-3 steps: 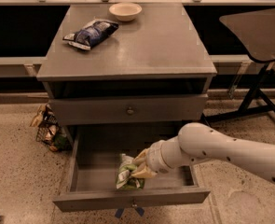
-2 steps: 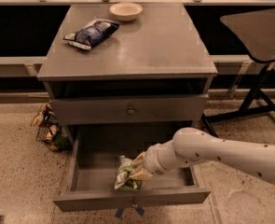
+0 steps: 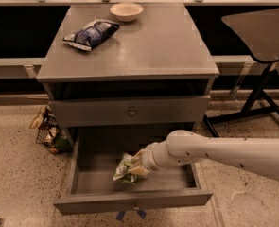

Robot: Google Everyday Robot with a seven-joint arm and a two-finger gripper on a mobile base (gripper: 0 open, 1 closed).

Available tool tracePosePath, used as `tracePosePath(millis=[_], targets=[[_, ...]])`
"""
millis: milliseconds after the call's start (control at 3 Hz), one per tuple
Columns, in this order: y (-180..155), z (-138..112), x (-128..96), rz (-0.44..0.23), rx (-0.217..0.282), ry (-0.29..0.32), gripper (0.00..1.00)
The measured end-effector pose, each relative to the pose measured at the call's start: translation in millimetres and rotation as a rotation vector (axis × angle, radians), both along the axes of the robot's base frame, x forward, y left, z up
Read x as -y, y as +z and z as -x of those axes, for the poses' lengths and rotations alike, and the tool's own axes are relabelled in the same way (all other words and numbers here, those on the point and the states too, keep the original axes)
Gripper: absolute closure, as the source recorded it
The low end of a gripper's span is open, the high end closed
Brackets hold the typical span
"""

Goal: Place green jalapeno chip bag into middle drawer

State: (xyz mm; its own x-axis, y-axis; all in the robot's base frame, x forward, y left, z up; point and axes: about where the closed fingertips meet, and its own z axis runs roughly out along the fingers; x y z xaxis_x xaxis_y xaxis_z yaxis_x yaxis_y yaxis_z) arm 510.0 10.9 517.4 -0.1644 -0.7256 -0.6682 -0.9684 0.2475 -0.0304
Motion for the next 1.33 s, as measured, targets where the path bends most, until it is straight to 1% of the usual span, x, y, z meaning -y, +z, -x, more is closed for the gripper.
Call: tracePosePath(millis=[333, 667, 1000, 1333], targets=[[-8.4, -18.1, -5.3, 0.006, 0.017, -0.032, 0.36], [-11.0, -25.0, -9.6, 0.005, 0.023, -0.063, 0.06], [-0.8, -17.9, -4.6, -0.025, 0.023, -0.097, 0.16], [26.7, -0.2, 20.9, -0.061, 0.020, -0.188, 0.40]])
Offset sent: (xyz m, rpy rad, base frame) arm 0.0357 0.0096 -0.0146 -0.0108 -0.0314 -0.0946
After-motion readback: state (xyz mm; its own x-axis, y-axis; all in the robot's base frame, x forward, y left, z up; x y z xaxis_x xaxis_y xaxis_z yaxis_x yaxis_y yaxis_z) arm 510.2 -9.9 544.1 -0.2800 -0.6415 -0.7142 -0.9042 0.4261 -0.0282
